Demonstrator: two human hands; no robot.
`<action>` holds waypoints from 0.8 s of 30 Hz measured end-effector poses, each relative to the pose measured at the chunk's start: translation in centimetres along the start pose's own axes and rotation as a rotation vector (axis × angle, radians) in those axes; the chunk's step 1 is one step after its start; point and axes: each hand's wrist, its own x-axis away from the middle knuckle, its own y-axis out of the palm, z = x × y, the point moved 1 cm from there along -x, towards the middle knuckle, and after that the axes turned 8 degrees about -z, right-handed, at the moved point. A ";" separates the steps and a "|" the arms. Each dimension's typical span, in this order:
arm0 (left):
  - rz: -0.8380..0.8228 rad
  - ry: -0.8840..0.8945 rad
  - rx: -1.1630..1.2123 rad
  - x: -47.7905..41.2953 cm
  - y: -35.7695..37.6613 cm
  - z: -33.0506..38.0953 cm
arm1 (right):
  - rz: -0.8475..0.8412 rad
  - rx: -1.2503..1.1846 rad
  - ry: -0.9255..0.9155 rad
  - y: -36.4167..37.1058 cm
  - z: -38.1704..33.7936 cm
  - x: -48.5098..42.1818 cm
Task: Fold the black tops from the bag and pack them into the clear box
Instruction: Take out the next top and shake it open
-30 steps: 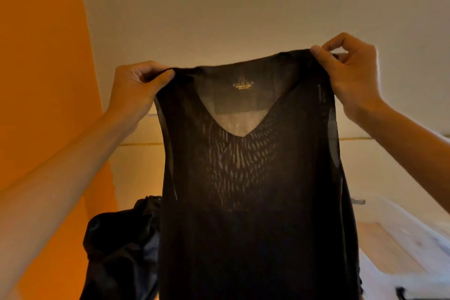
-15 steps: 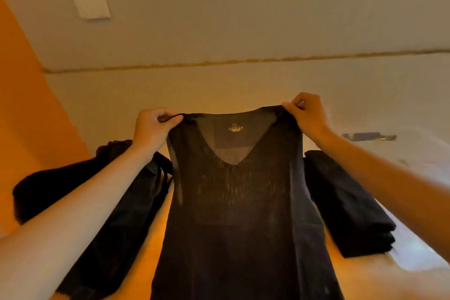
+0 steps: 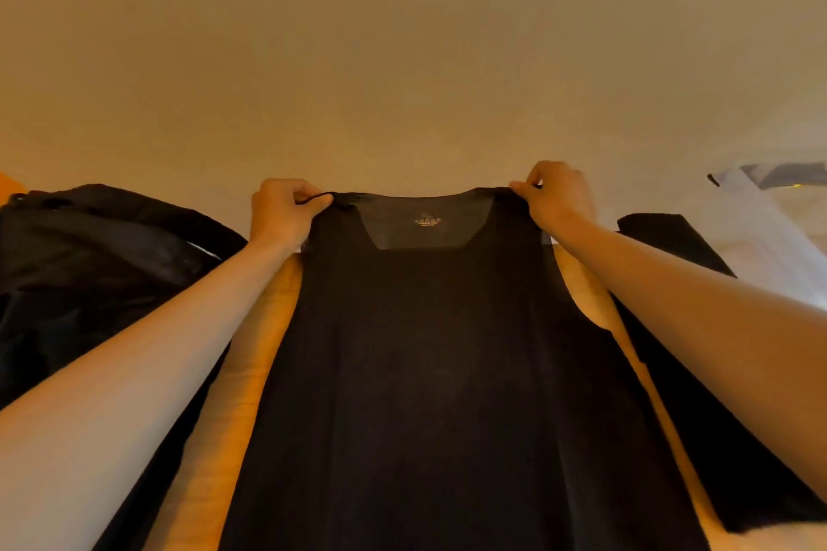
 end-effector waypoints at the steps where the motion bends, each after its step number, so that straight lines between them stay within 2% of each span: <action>1: -0.014 0.005 -0.017 -0.5 0.3 -0.2 | -0.007 0.012 0.008 0.2 0.0 -0.3; 7: 0.003 0.004 -0.063 -1.8 1.5 -0.7 | 0.017 0.000 0.062 1.5 0.3 -1.8; 13: -0.010 -0.071 -0.111 -2.7 1.9 -0.9 | -0.040 0.066 0.102 2.3 0.4 -2.9; 15: -0.032 -0.080 -0.199 -2.0 2.1 -1.2 | -0.030 0.141 0.075 2.5 0.2 -2.3; 17: -0.056 -0.006 -0.329 -0.9 2.1 -0.7 | -0.010 0.248 0.003 2.5 -0.2 -1.4; 21: -0.289 0.137 -0.372 4.3 1.9 1.8 | -0.128 0.375 -0.190 2.9 -1.6 3.0; 24: -0.441 0.104 -0.576 9.9 2.5 2.8 | -0.126 0.494 -0.298 3.1 -1.8 7.7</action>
